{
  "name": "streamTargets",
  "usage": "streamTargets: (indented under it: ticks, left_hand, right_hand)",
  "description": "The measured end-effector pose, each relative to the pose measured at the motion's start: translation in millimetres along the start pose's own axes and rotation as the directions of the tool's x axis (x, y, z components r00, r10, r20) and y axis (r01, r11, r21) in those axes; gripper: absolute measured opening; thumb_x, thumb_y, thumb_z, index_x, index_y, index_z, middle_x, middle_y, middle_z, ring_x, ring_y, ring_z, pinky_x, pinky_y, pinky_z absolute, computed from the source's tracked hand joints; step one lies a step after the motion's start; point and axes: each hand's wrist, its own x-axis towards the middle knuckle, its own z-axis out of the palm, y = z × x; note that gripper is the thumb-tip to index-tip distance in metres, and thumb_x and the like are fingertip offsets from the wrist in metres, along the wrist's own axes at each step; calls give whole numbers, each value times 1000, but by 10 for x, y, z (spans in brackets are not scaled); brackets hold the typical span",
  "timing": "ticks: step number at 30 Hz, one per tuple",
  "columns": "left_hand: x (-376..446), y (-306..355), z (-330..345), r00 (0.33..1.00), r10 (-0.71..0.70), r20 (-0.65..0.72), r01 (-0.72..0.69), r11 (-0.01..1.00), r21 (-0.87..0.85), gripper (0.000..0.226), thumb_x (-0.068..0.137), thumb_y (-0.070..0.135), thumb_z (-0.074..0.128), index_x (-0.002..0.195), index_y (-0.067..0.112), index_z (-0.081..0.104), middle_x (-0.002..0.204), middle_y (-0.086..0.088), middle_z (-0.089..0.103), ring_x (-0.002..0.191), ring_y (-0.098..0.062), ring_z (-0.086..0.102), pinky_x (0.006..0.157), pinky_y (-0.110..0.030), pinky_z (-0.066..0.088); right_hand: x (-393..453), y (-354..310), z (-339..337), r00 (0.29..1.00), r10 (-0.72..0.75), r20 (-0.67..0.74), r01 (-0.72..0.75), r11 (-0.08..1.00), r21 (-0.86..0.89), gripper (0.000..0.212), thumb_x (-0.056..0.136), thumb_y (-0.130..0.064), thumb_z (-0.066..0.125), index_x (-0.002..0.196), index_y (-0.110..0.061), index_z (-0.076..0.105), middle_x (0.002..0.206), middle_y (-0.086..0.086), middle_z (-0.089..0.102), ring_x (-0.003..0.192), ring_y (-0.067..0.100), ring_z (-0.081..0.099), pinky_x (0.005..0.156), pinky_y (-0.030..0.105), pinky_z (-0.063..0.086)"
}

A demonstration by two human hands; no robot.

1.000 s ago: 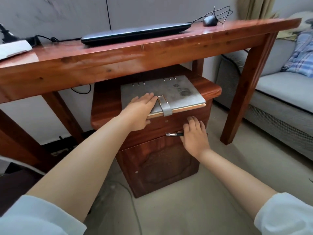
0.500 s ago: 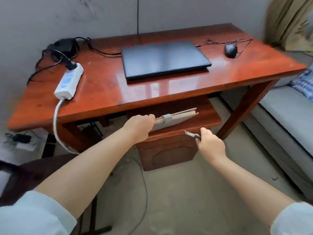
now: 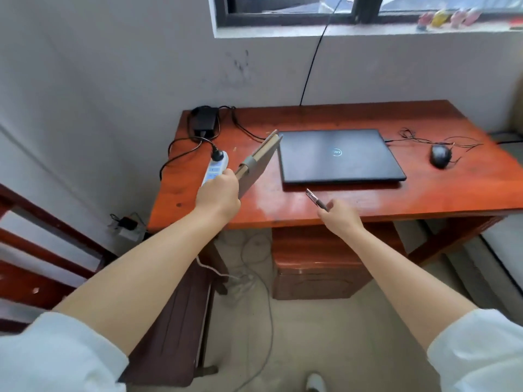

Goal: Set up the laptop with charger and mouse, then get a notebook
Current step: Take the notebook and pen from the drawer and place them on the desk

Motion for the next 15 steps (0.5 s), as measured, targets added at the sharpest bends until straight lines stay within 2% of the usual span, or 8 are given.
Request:
streamTargets:
  ticks: [4,6,8,10,12,15]
  left_hand:
    - [495,61,119,996,-93,-3,93,996,-17,25,89,-3,48,114,-4,46,112,-23,64,102,-40,62,79,-41,52]
    - [798,138,231,987,-159,23,159,987,-7,29,89,-5,46,118,-4,45,116,-22,62,106,-39,60,82,-42,52]
    - [1124,209,357,978,-205,40,204,979,15,33,90,-8,43,123,-6,42,120,-23,60,108,-38,59,84,-44,51]
    - [1420,282,481,969,-242,54,239,969,61,42,90,-10,39,131,-10,33,124,-23,57,111,-38,58,87,-44,51]
    - [1640,380,630,959,-275,69,265,956,123,48,92,-10,35,138,-13,20,129,-25,53,114,-37,57,88,-43,51]
    - [1815,607,931,931,-299,210,260,946,196,52,94,-8,29,141,-13,7,143,-34,32,118,-45,51,93,-47,48]
  right_hand:
    - [464,-190,-33,997,-62,45,60,997,42,26,88,-9,46,109,-4,60,108,20,67,87,30,58,69,27,39]
    - [735,-246,-59,993,-117,22,117,993,19,27,87,-5,47,111,-3,61,113,21,66,99,33,59,78,31,45]
    - [1062,-288,-101,987,-152,54,152,988,2,28,88,-3,46,111,-2,61,113,22,66,102,34,60,82,33,47]
    - [1407,-302,-170,981,-162,109,163,987,-4,28,89,-1,43,111,-2,61,112,23,66,92,30,60,75,31,46]
    - [1724,-299,-229,972,-192,137,194,981,-3,28,90,-1,41,111,-1,61,110,25,66,83,25,55,69,25,38]
    - [2130,-325,-287,963,-225,147,221,974,42,27,90,0,43,111,0,60,107,25,67,77,22,53,60,24,38]
